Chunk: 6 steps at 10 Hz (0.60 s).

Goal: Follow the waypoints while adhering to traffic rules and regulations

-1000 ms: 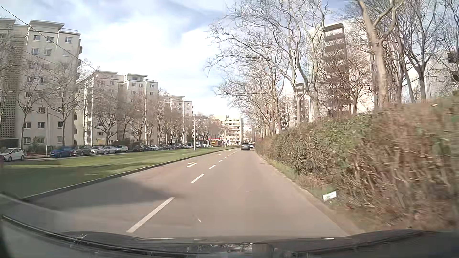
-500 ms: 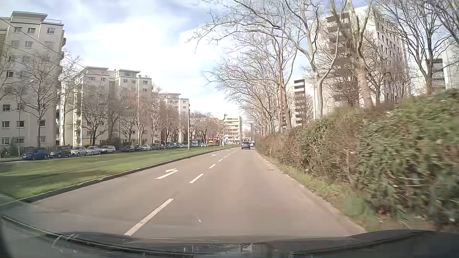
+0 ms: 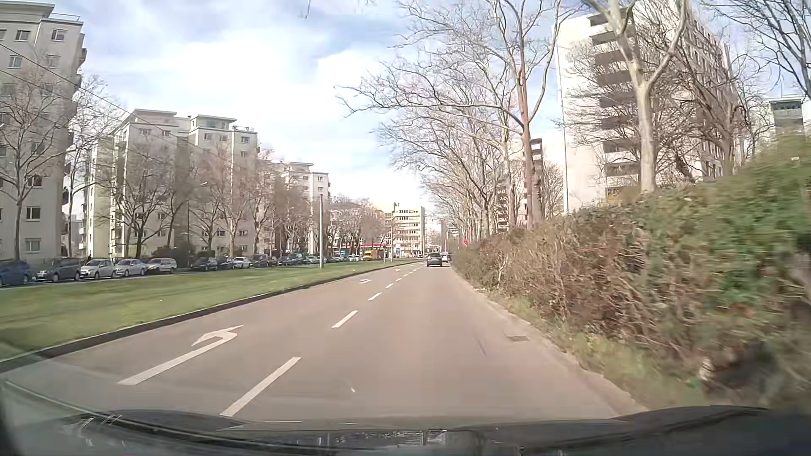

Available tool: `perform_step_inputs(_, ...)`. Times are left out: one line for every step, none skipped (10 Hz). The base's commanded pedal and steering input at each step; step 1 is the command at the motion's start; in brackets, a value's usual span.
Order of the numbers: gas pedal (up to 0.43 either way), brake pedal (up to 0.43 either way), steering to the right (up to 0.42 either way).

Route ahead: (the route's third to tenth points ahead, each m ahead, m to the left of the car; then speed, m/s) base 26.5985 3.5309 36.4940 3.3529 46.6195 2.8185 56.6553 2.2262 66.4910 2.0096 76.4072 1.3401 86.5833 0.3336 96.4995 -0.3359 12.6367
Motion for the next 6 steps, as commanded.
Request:
perform_step_inputs(0.079,0.000,0.006)
perform_step_inputs(0.079,0.000,0.006)
perform_step_inputs(0.079,0.000,0.006)
perform_step_inputs(0.079,0.000,0.006)
perform_step_inputs(0.079,0.000,0.007)
perform_step_inputs(0.079,0.000,0.006)
